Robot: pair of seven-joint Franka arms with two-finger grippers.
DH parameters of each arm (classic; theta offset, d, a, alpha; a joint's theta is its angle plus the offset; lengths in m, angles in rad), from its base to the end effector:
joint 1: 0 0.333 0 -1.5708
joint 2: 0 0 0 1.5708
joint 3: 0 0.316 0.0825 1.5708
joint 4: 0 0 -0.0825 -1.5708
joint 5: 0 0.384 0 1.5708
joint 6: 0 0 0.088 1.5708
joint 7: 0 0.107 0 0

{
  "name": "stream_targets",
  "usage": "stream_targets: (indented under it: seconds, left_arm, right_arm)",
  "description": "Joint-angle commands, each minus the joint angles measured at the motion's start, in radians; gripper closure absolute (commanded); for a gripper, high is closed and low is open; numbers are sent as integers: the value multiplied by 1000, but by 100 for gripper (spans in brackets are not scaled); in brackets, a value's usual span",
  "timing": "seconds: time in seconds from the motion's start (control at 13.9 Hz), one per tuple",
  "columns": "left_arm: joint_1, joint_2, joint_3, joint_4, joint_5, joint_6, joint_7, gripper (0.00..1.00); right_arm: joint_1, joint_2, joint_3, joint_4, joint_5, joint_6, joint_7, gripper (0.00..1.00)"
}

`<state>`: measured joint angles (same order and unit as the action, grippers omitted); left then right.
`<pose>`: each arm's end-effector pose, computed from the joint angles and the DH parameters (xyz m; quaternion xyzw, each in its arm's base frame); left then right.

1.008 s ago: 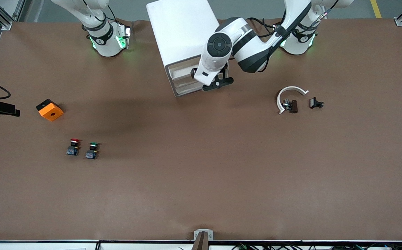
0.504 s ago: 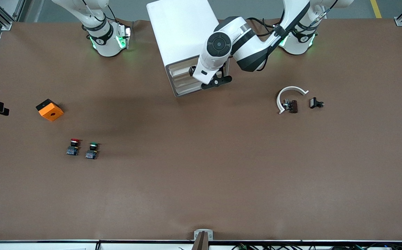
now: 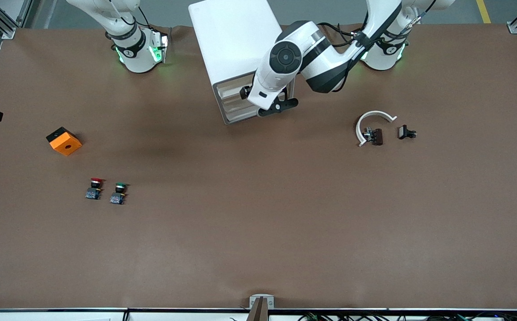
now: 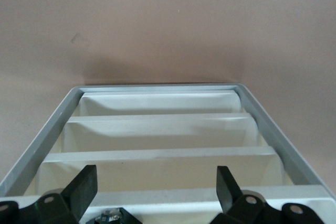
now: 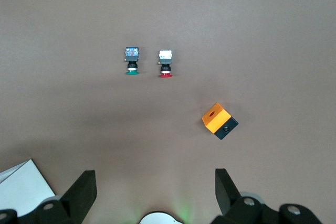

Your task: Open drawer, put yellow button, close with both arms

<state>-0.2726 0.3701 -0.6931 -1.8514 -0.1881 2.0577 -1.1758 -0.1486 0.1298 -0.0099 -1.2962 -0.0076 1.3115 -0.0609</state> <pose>0.3652 -0.4966 0.3626 0.9661 0.1611 -0.1938 0.0563 0.5588 -0.0898 0.6564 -0.9971 0.0495 0.0573 0.0019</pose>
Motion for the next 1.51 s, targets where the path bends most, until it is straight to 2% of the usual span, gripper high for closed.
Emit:
stream_targets:
  seconds: [0.0, 0.29, 0.58, 0.79, 1.08, 1.3, 1.44]
  left_arm:
    - [10, -5, -6, -3, -14, -5, -4, 0]
    - [-26, 10, -8, -6, -17, -1, -5, 0]
    - [-36, 9, -8, -5, -45, -1, -7, 0]
    - [-40, -2, -6, -2, -47, -1, -8, 0]
    - [77, -19, 1, 15, -22, -13, 1, 0]
    - [209, -48, 1, 75, 132, -63, 8, 0]
    - [291, -42, 3, 191, 252, -190, 10, 0]
  right_arm:
    - [3, -82, 2, -100, 3, 31, 1, 0]
    - [14, -105, 1, -127, 1, 41, -20, 0]
    - [44, -255, -1, -333, 1, 170, -20, 0]
    - [60, -257, -8, -331, 3, 164, -19, 0]
    - [96, -259, -42, -328, 1, 161, -19, 0]
    - [100, -259, -47, -328, 3, 161, -19, 0]
    - [95, -259, -47, -328, 3, 161, -20, 0]
